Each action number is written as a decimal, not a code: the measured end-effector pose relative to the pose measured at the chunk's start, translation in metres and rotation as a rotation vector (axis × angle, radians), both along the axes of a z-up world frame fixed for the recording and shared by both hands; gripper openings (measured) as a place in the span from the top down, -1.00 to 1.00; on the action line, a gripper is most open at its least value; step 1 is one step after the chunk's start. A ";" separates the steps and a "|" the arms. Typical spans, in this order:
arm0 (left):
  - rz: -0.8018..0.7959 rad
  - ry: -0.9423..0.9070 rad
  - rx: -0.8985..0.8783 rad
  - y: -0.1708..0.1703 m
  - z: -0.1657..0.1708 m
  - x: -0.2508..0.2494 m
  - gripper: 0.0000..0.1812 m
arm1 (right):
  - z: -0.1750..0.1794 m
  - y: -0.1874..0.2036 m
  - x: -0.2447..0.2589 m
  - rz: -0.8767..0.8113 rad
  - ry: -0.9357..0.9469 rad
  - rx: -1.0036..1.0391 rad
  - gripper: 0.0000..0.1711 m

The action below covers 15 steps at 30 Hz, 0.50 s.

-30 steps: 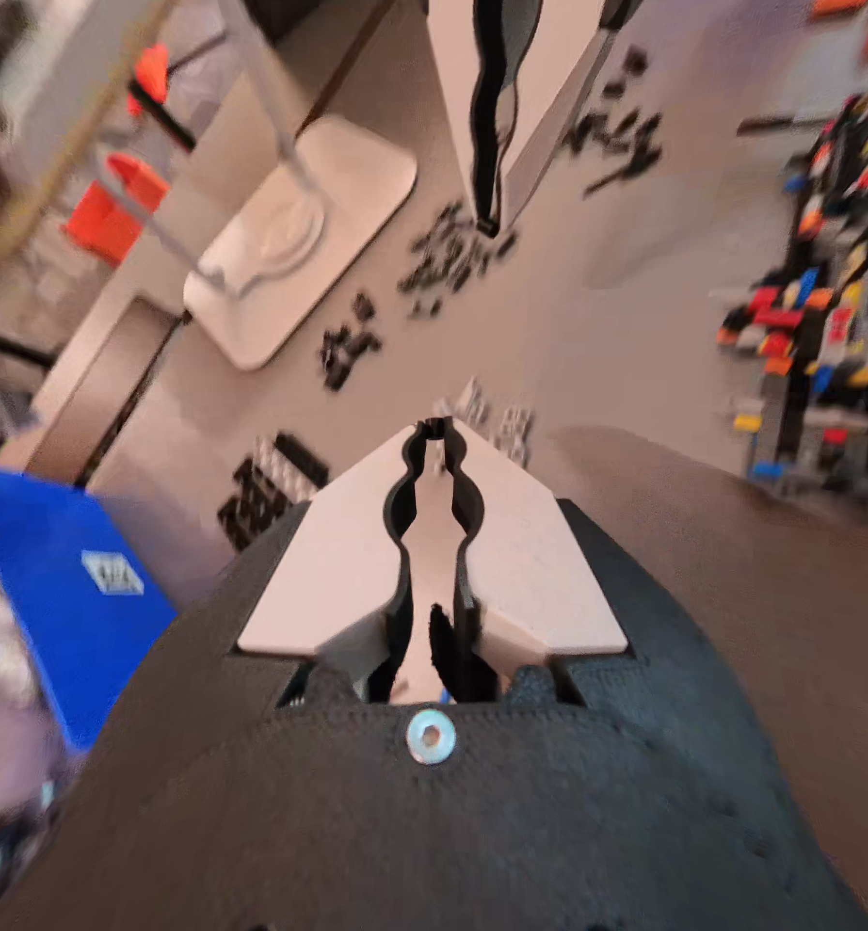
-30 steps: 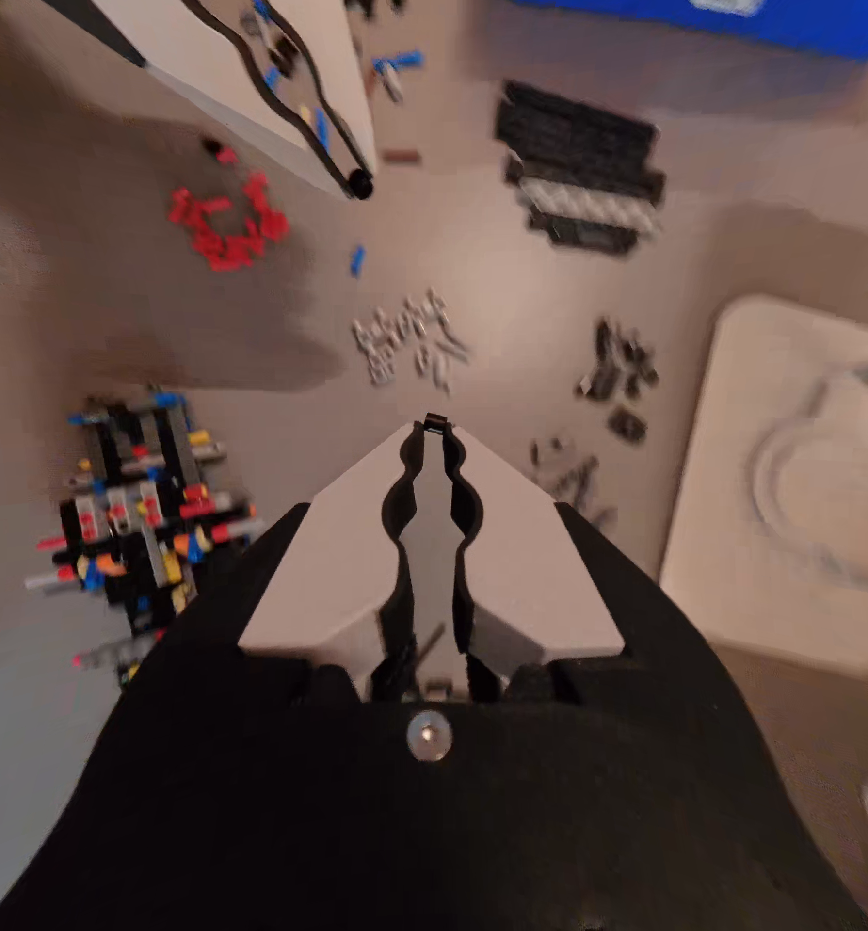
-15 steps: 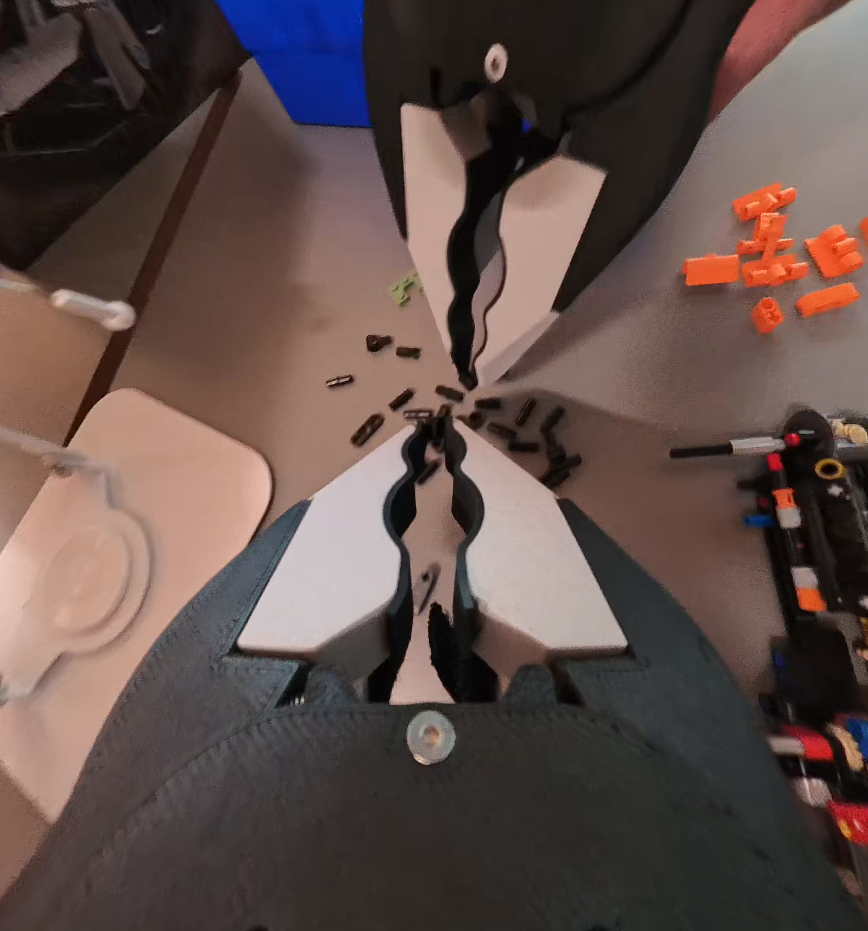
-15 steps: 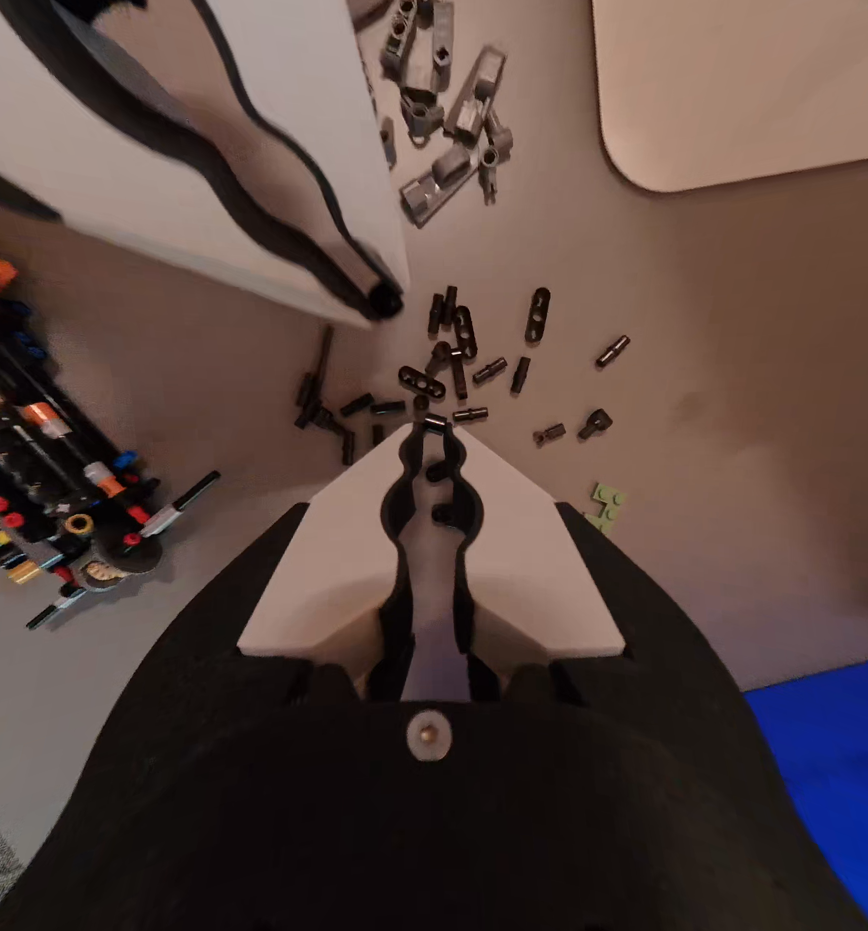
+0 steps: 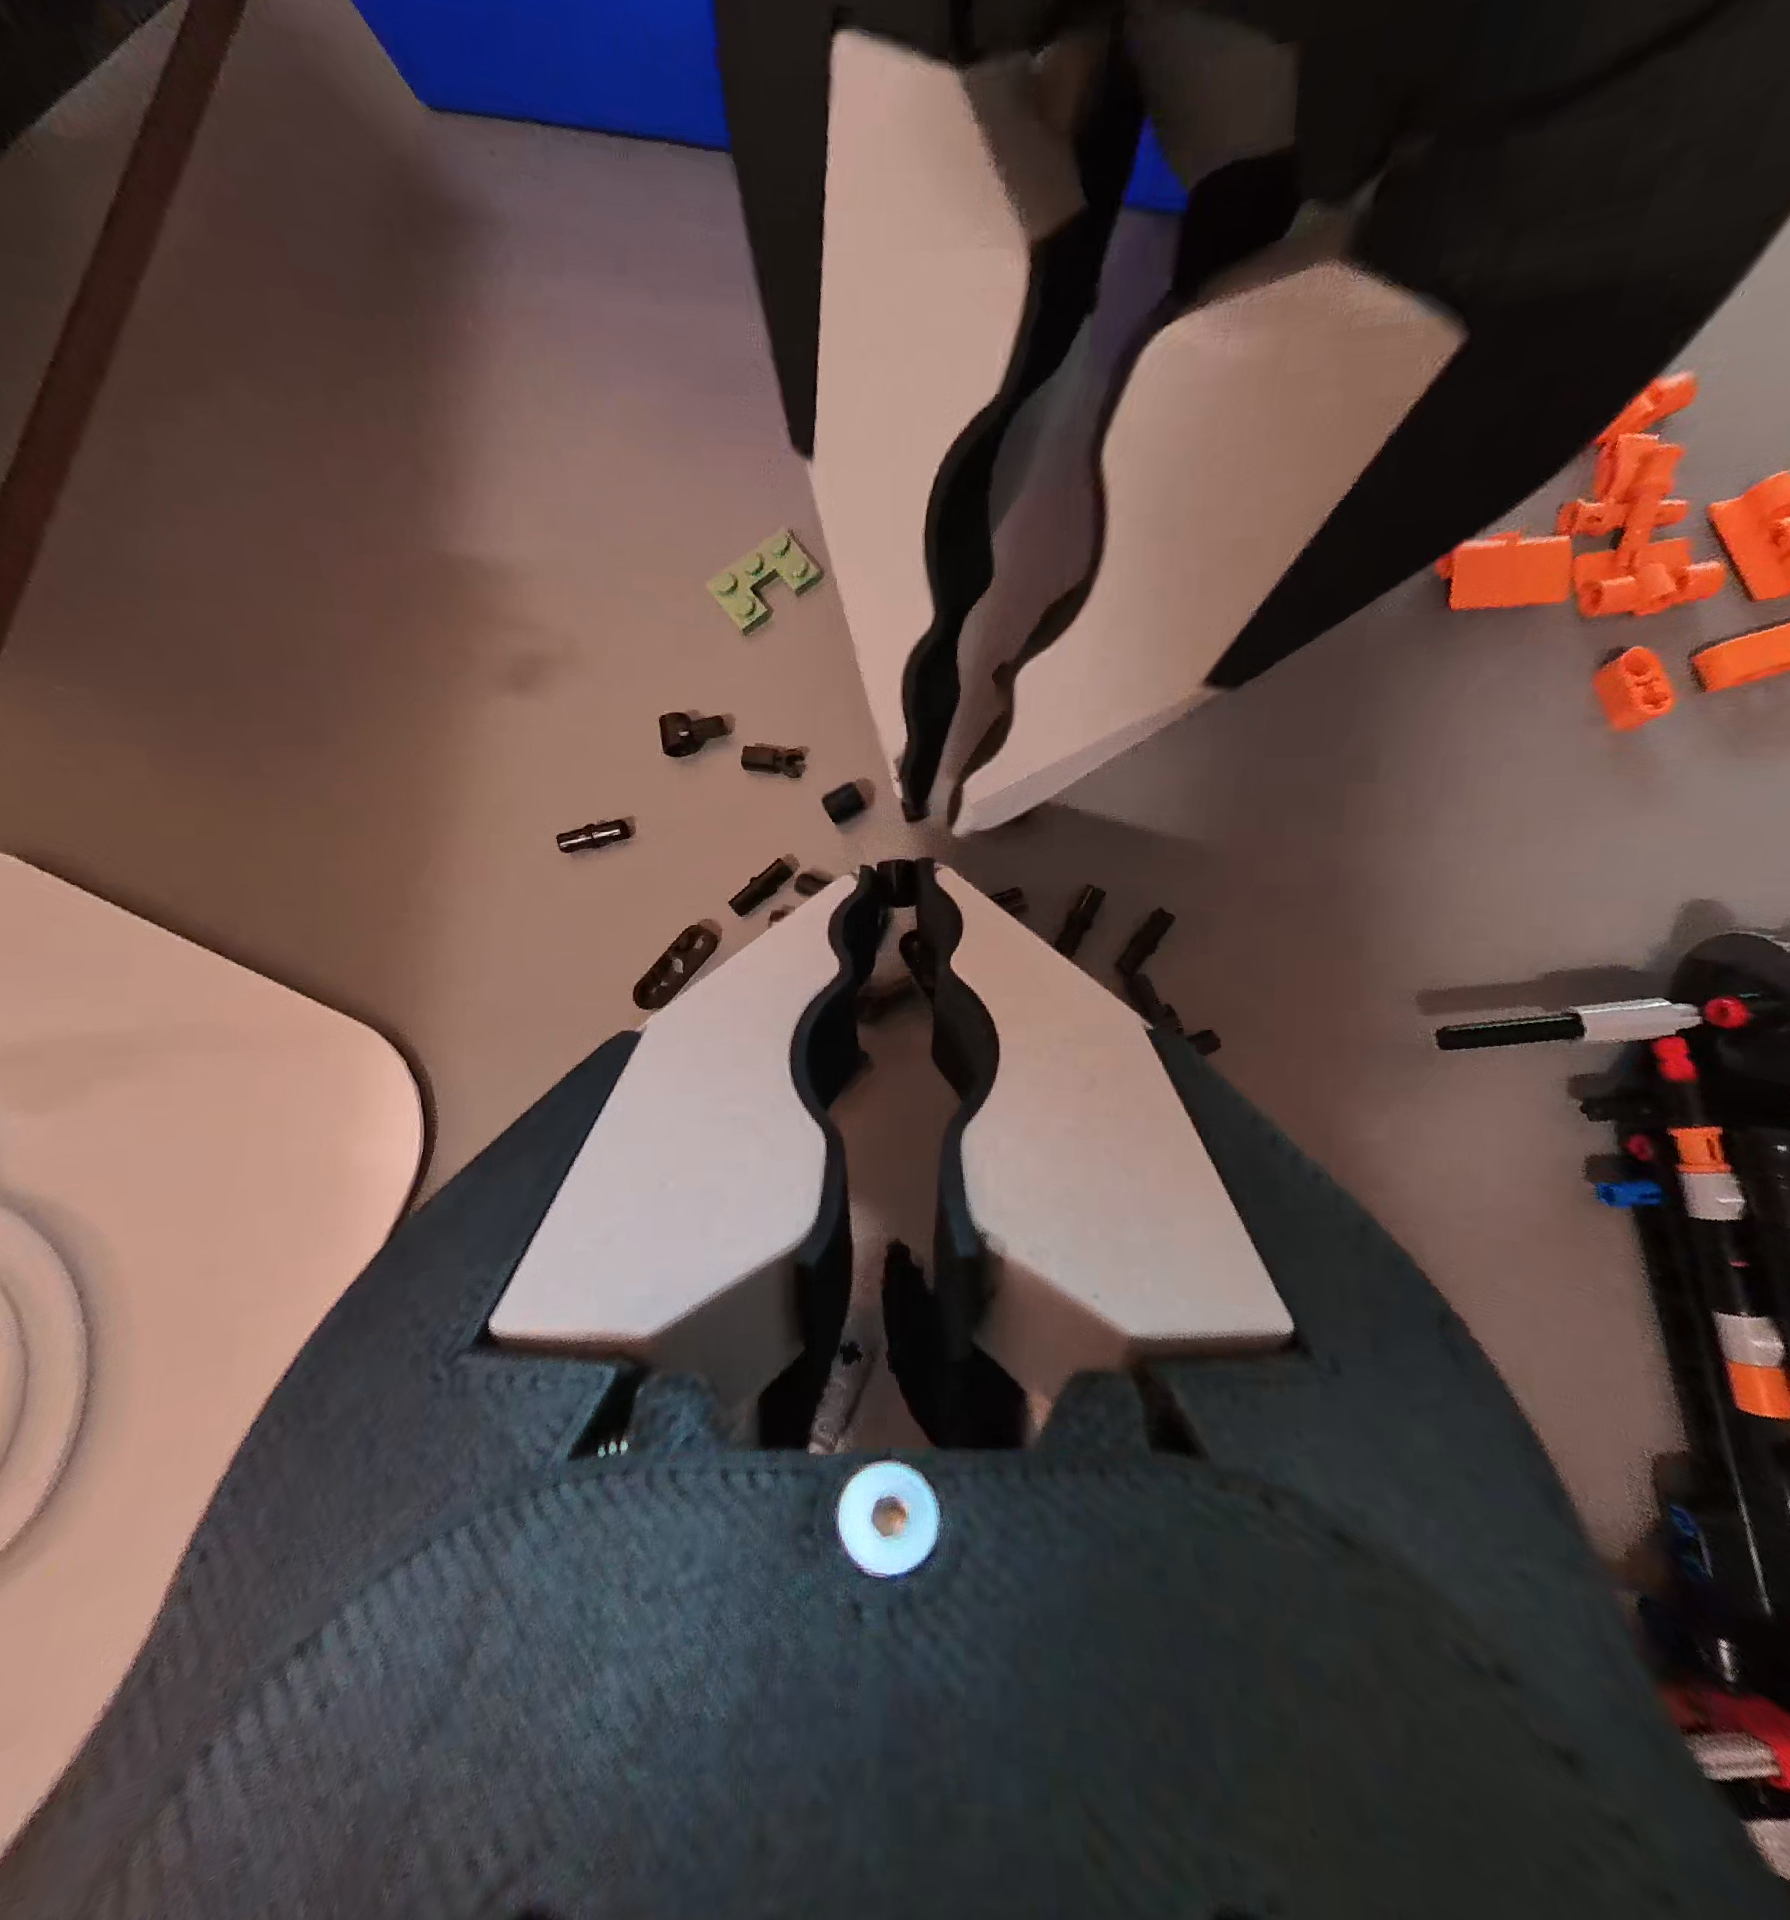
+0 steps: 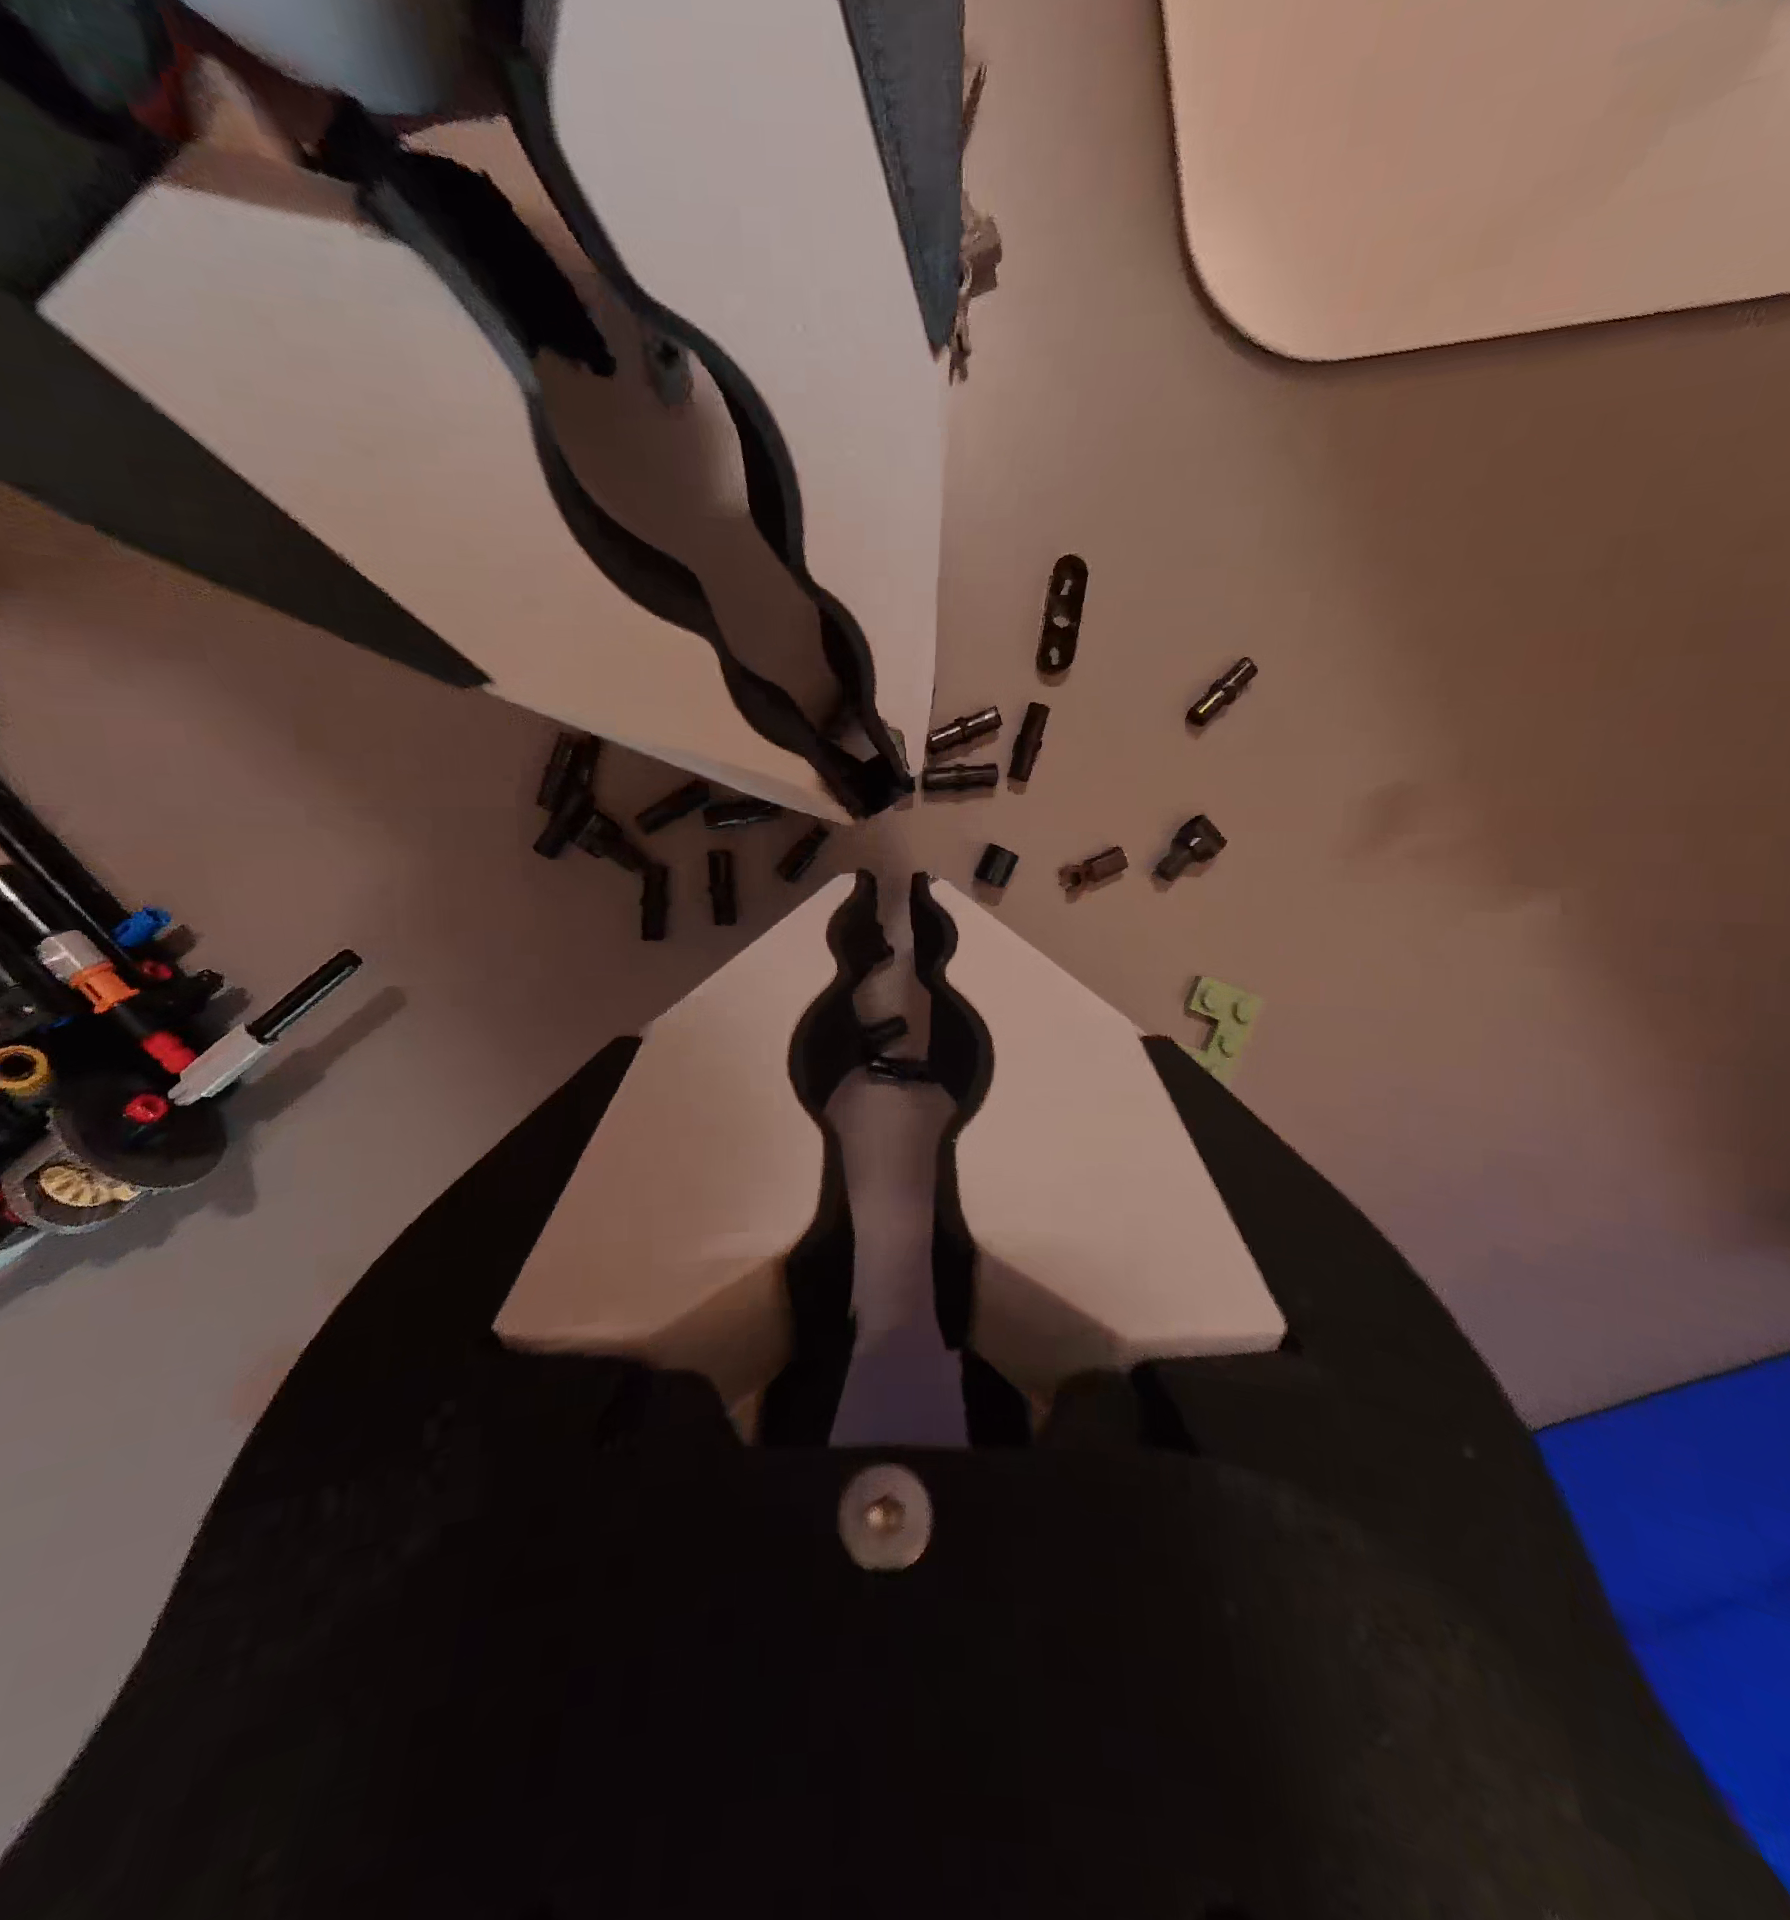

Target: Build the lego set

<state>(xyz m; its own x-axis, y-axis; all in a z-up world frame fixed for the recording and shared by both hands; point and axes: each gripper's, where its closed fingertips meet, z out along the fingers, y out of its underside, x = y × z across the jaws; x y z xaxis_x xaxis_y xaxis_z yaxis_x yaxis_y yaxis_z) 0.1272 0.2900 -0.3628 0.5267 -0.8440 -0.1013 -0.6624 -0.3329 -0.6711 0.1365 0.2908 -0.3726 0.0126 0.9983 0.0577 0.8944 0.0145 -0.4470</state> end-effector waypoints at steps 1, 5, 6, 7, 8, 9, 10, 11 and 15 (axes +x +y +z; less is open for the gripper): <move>0.003 -0.022 -0.007 0.000 0.002 0.000 0.96 | 0.004 -0.001 -0.001 -0.003 0.021 -0.002 0.94; -0.010 -0.106 -0.019 0.001 0.009 0.004 0.95 | 0.021 -0.002 -0.007 0.008 0.102 0.042 0.90; -0.012 -0.122 -0.031 0.001 0.011 0.004 0.95 | 0.023 -0.002 -0.008 0.016 0.110 0.059 0.89; -0.009 -0.137 -0.052 0.001 0.011 0.004 0.95 | 0.023 -0.002 -0.008 0.023 0.110 0.070 0.89; -0.001 -0.150 -0.072 0.001 0.010 0.004 0.95 | 0.024 -0.002 -0.009 0.027 0.110 0.088 0.87; 0.006 -0.166 -0.087 0.002 0.010 0.004 0.95 | 0.023 -0.002 -0.009 0.035 0.108 0.097 0.86; 0.004 -0.178 -0.106 0.001 0.010 0.005 0.95 | 0.021 -0.002 -0.008 0.038 0.097 0.099 0.86; 0.003 -0.177 -0.118 0.000 0.008 0.005 0.95 | 0.020 -0.001 -0.007 0.036 0.086 0.108 0.86; -0.005 -0.151 -0.124 0.000 0.002 0.006 0.95 | 0.018 0.001 -0.004 0.039 0.062 0.143 0.92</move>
<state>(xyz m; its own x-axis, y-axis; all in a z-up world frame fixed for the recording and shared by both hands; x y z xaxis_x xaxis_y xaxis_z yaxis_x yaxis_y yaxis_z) 0.1334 0.2900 -0.3604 0.5239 -0.8477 0.0833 -0.5591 -0.4160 -0.7172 0.1321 0.2920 -0.3545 -0.0177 0.9797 0.1997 0.8625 0.1160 -0.4926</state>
